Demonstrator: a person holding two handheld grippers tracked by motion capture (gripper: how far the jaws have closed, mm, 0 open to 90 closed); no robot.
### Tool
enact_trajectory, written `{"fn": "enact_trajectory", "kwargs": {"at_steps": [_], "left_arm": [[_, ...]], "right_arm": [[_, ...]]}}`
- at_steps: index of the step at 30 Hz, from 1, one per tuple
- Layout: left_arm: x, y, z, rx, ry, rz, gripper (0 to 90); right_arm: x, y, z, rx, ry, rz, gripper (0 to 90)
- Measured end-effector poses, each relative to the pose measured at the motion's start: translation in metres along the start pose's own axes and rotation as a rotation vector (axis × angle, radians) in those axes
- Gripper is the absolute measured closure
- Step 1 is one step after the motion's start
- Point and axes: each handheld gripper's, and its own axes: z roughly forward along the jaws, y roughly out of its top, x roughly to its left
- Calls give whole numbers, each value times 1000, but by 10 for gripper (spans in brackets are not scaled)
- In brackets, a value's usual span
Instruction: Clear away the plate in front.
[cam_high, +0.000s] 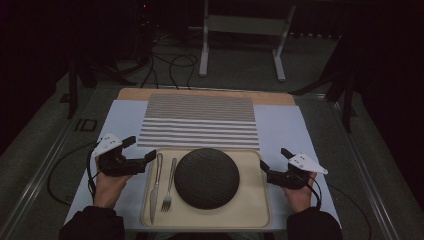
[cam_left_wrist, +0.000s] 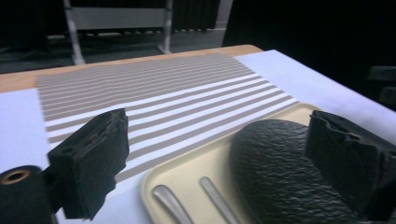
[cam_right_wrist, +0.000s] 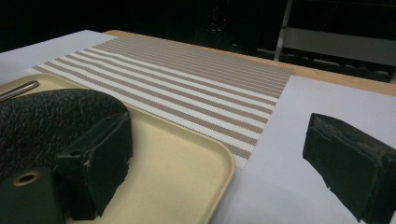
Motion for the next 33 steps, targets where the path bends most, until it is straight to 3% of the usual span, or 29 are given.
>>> {"fn": "enact_trajectory", "kwargs": {"at_steps": [7, 12, 21, 33], "left_arm": [[7, -7, -5, -44, 73, 34, 15], [14, -16, -11, -68, 96, 38, 7], [21, -34, -20, -111, 146, 71, 2], [27, -50, -19, -99, 178, 67, 2]], "right_arm": [[1, 1, -4, -17, 9, -2, 89], [2, -1, -8, -28, 38, 5, 89], [4, -4, -17, -39, 40, 0, 89], [1, -9, -23, -31, 27, 2, 89]]}}
